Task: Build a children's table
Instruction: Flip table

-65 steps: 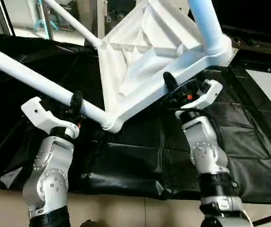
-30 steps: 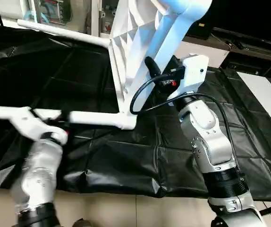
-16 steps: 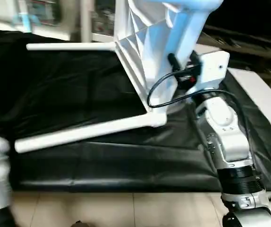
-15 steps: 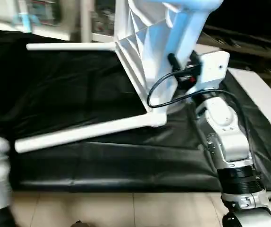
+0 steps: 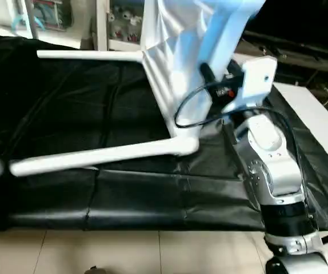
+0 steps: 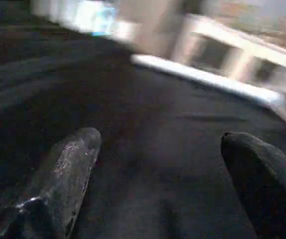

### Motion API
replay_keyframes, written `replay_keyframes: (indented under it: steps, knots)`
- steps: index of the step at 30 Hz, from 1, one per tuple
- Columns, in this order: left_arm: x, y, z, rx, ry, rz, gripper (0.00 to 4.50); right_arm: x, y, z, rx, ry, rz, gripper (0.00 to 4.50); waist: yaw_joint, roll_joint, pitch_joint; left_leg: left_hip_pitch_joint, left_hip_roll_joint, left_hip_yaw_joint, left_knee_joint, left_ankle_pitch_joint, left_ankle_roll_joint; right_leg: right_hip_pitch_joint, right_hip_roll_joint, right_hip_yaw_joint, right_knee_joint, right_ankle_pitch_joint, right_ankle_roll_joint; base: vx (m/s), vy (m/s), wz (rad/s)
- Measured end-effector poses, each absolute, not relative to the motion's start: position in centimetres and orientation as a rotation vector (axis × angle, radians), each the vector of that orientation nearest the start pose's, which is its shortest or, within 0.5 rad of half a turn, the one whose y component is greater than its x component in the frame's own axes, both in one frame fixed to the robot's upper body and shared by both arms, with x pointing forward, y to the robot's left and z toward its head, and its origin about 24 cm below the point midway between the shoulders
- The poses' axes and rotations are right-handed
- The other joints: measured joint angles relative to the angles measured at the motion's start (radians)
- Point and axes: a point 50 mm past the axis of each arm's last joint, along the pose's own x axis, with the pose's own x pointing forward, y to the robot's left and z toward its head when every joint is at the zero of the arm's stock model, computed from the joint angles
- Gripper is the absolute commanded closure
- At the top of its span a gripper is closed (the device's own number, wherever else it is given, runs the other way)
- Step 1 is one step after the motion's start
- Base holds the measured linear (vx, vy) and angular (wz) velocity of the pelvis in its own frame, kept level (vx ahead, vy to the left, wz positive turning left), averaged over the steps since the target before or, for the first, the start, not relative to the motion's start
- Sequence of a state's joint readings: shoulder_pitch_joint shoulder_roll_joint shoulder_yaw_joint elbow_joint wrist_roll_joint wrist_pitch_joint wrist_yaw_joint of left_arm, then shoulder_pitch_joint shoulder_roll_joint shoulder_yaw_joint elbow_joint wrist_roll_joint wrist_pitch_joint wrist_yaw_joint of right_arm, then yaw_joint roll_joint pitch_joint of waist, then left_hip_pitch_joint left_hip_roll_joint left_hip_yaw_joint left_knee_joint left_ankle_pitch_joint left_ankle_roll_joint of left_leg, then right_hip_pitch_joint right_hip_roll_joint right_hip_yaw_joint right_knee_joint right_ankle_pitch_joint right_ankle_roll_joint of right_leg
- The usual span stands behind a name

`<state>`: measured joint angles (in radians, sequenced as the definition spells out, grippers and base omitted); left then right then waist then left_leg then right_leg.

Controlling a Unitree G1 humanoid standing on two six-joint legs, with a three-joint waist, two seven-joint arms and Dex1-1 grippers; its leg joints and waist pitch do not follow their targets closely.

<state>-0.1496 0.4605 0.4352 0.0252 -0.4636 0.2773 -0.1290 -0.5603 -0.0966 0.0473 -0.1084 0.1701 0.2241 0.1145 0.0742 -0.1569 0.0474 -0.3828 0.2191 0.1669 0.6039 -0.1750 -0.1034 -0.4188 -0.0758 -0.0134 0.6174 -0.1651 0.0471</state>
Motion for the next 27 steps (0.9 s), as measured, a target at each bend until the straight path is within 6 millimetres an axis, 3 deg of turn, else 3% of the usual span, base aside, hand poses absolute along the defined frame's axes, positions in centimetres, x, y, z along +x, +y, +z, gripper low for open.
replay_keyframes:
  steps: [4,5,6,12,15,20,24,27]
  knots:
    - [27.0,28.7,11.8,-0.052,-0.034,0.061,0.09,31.1,-9.6,21.2,0.058,-0.448,0.388,1.21,-0.006,-0.001,-0.001,0.001,0.002,0.000,0.001,0.001,-0.002,0.000,0.002,-0.001,0.002,0.000,-0.001,0.000,0.000,0.00]
    - [27.0,28.2,12.0,-0.044,-0.039,0.030,0.09,30.9,-9.6,21.3,0.066,-0.449,0.393,0.88,-0.007,-0.001,-0.001,0.001,0.002,0.000,0.001,0.001,-0.002,0.000,0.002,-0.001,0.003,0.000,-0.001,0.000,0.000,0.00]
    - [27.1,27.5,12.3,-0.032,-0.048,-0.009,0.09,30.6,-9.6,21.2,0.075,-0.447,0.397,0.86,-0.007,-0.001,-0.001,0.002,0.002,0.000,0.001,0.001,-0.003,0.000,0.002,-0.001,0.004,0.000,-0.001,0.000,0.000,0.00]
    - [27.0,26.0,14.1,0.010,-0.127,-0.125,0.09,29.0,-10.2,20.8,0.105,-0.453,0.436,0.39,-0.005,0.000,0.000,0.003,0.003,0.000,0.001,0.002,-0.003,0.000,0.002,-0.001,0.006,0.000,-0.001,0.000,0.000,0.00]
    - [26.3,25.2,14.5,0.044,-0.168,-0.176,0.02,27.7,-11.3,19.8,0.116,-0.459,0.470,0.12,0.003,0.000,-0.001,0.004,0.003,0.000,0.001,0.002,-0.003,0.001,0.001,-0.001,0.006,0.000,-0.001,0.000,0.000,0.00]
    - [25.6,23.0,13.2,0.150,-0.127,-0.293,0.00,25.6,-12.5,17.7,0.173,-0.440,0.558,0.03,0.021,0.004,0.001,0.004,0.004,-0.001,0.000,0.002,-0.003,0.001,0.001,-0.002,0.005,-0.001,-0.001,0.000,0.000,0.00]
    - [25.6,20.1,14.1,0.280,-0.217,-0.431,0.00,24.2,-12.5,15.4,0.250,-0.352,0.635,0.03,0.024,0.022,0.000,0.004,0.004,-0.002,0.000,0.001,-0.003,0.002,0.001,-0.001,0.001,-0.001,-0.001,0.000,0.000,0.00]
    - [25.5,18.7,15.3,0.398,-0.306,-0.479,0.00,23.9,-11.9,13.9,0.265,-0.281,0.672,0.03,0.016,0.031,0.001,0.004,0.003,-0.005,-0.001,0.001,-0.003,0.001,0.001,-0.002,0.000,-0.001,-0.002,0.000,0.000,0.00]
